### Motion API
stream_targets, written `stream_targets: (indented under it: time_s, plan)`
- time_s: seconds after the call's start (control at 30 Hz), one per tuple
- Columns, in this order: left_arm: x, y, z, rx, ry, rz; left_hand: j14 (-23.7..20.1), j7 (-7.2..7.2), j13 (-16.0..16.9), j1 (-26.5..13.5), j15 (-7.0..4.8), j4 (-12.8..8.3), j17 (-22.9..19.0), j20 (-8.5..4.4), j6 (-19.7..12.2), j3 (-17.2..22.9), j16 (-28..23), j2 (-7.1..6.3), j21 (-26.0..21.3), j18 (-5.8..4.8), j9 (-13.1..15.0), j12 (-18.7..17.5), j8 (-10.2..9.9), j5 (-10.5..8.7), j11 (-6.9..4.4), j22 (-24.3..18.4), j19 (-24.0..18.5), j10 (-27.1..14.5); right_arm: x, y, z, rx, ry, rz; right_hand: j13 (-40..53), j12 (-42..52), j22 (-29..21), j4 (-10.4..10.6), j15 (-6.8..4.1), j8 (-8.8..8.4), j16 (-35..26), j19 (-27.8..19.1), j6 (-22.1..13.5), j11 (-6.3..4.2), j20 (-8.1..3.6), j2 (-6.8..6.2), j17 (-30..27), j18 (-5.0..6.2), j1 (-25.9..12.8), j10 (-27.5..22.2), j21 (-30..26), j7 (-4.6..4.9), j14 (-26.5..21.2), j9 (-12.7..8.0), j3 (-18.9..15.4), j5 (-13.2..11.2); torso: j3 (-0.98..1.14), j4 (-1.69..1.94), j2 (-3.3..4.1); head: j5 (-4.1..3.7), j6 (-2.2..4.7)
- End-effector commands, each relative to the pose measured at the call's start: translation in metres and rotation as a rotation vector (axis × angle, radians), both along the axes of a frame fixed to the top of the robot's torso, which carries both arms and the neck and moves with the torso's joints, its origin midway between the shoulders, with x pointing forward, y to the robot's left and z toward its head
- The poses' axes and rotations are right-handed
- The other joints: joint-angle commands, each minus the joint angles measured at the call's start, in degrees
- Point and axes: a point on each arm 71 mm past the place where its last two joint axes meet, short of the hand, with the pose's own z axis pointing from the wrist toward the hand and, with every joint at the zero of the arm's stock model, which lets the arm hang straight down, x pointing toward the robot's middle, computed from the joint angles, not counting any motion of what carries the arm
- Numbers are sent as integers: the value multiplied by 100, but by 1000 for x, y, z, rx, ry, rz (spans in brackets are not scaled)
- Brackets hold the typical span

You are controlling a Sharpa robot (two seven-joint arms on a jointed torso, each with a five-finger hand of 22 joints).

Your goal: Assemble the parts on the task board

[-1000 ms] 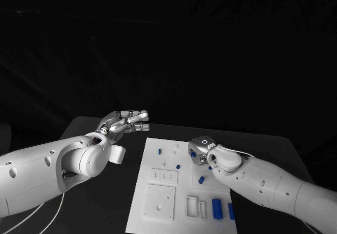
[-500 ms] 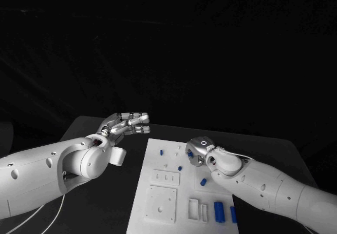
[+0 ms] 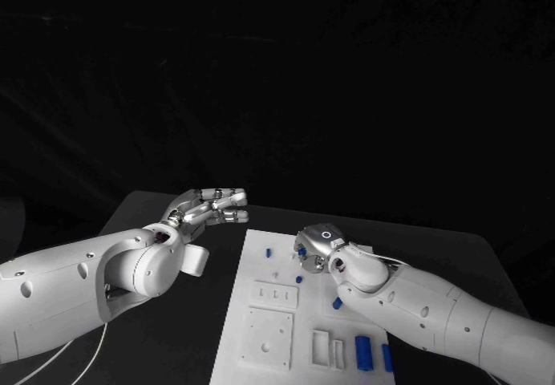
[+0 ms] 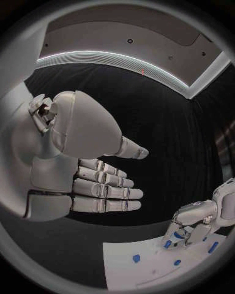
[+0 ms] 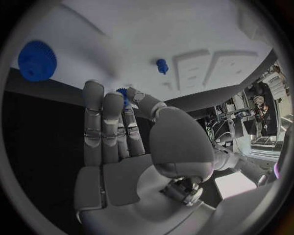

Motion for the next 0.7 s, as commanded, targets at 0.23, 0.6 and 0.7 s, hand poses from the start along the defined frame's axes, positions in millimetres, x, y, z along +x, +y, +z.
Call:
stream_targets:
  time_s: [0.23,0.6,0.7]
  plan:
    - [0,-5,2,-1,-8,-29,-35,9,6,-38,7,-18,-7,7,-38,30,-18,-18,34,-13,-5,28,-14,-20,-10,-10,-39,-37,4,2,6,29,-58,-41,19,10,112,-23,-38,25,-26,62,44,-205,5,75,12,105,43,262,-89,-8,-10,-1,13,16,-16,20,19,6,25]
    - [0,-8,2,0,-11,-35,-35,9,6,-38,7,-18,-7,7,-38,30,-18,-18,34,-13,-5,28,-14,-20,-10,-10,-39,-37,10,1,13,37,-89,-62,18,9,191,-23,-38,24,-28,84,50,-206,3,69,15,103,49,262,-119,-8,-10,-1,26,11,-39,39,38,6,34]
    - [0,-8,3,1,-12,-36,-35,9,6,-38,7,-18,-7,7,-38,30,-18,-18,34,-13,-5,28,-14,-20,-10,-10,-39,-37,12,0,13,35,-92,-67,18,10,239,-23,-37,24,-28,86,51,-205,4,61,18,103,48,264,-171,-9,-10,-2,27,1,-45,35,45,9,24]
